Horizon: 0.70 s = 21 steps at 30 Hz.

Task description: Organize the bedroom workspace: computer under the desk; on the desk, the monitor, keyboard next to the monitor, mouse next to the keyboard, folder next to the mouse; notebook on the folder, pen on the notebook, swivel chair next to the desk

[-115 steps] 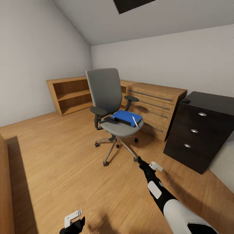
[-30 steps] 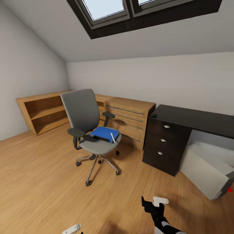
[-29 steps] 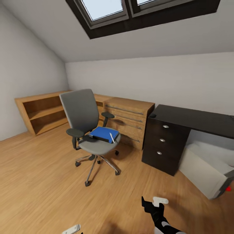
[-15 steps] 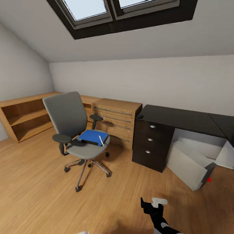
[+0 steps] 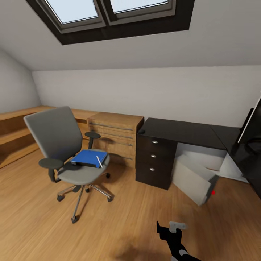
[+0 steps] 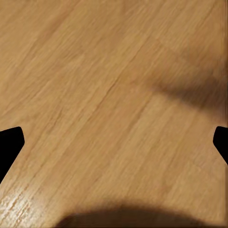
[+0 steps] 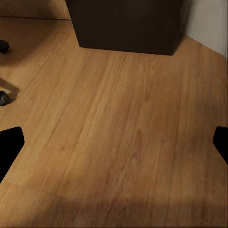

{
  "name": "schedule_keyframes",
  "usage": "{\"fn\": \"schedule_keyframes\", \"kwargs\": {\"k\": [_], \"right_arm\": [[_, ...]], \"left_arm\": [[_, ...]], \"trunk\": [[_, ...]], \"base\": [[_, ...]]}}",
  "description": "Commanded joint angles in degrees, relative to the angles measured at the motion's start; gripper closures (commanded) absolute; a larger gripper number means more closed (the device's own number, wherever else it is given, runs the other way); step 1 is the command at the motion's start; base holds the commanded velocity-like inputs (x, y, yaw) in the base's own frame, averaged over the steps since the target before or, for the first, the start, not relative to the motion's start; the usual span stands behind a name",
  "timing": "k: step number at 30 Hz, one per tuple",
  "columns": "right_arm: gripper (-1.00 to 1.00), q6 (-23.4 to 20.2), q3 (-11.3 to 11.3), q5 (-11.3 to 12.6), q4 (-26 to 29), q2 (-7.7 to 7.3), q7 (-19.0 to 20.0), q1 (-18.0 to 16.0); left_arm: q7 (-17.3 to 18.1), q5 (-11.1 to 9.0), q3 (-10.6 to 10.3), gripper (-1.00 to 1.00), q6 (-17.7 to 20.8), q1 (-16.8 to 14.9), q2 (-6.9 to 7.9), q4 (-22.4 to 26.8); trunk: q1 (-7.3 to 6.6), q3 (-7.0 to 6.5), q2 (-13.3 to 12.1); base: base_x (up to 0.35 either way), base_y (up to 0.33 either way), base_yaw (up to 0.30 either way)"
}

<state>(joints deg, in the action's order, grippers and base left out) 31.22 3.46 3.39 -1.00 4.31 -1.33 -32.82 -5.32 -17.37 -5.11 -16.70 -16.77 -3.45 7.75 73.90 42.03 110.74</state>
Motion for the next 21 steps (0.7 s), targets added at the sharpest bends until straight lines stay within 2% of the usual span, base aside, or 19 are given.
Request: {"fn": "schedule_keyframes", "kwargs": {"k": [1, 15, 21], "right_arm": [[-1.00, 0.25, 0.32, 0.14, -0.10, 0.02, 0.10, -0.06], [-1.00, 0.31, 0.40, 0.33, -0.08, -0.27, 0.10, -0.05], [-1.00, 1.85, 0.40, 0.40, -0.13, -0.18, 0.10, -0.05]], "left_arm": [[-0.30, -0.36, -0.51, -1.00, -0.38, -0.02, 0.01, -0.23], [0.16, -0.25, -0.53, -1.00, -4.39, -0.02, 0.09, -1.14], [0.21, -0.21, -0.53, -1.00, -4.81, -0.02, 0.11, -1.15]], "trunk": [[-0.23, -0.13, -0.39], [-0.45, -0.31, -0.79], [-0.45, -0.31, -0.79]], "base": [[0.000, 0.000, -0.180], [0.000, 0.000, -0.050], [0.029, 0.006, -0.164]]}}
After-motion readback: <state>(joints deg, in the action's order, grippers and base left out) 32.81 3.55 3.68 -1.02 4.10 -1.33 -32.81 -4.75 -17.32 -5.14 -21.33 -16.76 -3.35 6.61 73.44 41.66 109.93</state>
